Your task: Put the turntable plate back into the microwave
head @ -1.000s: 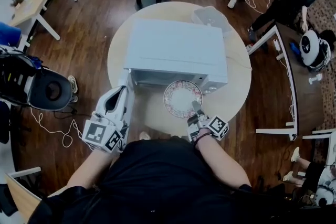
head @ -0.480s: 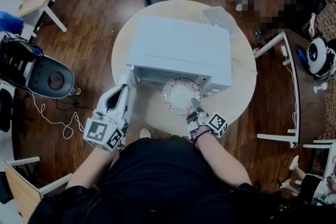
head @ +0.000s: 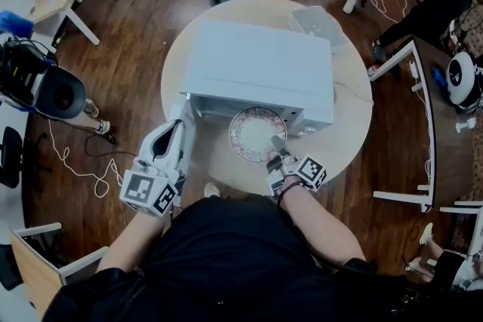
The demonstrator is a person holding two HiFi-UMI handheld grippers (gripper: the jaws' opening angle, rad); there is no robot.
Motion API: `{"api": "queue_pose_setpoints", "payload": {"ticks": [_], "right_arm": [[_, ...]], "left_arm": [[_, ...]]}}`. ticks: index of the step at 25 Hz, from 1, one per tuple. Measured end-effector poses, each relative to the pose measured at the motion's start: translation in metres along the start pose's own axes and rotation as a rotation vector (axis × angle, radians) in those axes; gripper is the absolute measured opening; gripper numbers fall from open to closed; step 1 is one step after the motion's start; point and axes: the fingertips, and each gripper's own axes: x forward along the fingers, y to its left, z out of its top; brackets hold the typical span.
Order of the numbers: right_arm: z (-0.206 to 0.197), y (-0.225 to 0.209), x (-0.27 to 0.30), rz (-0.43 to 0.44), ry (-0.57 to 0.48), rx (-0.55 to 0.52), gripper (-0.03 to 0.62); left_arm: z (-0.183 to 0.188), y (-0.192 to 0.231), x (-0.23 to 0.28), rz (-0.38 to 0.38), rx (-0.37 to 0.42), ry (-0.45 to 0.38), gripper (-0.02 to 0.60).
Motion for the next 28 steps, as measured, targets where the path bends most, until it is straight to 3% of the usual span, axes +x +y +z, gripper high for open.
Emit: {"api": "queue_pose_setpoints", "payload": {"ticks": [20, 25, 28], "right_arm": [[-0.002, 0.001, 0.032, 0.009, 0.002, 0.024, 0.032], [-0.009, -0.015, 0.049, -0.111, 0.006, -0.05, 0.032], [-0.015, 0.008, 0.068, -0.005, 0.014, 0.021, 0.032]], "left_arm": [[0.002, 0.0, 0.022, -0.02, 0.025, 0.013, 0.003], [-0.002, 0.024, 0.019, -0.01, 0.024, 0.027, 0.003], [0.004, 0.03, 0.022, -0.003, 0.003, 0.021, 0.003]]}}
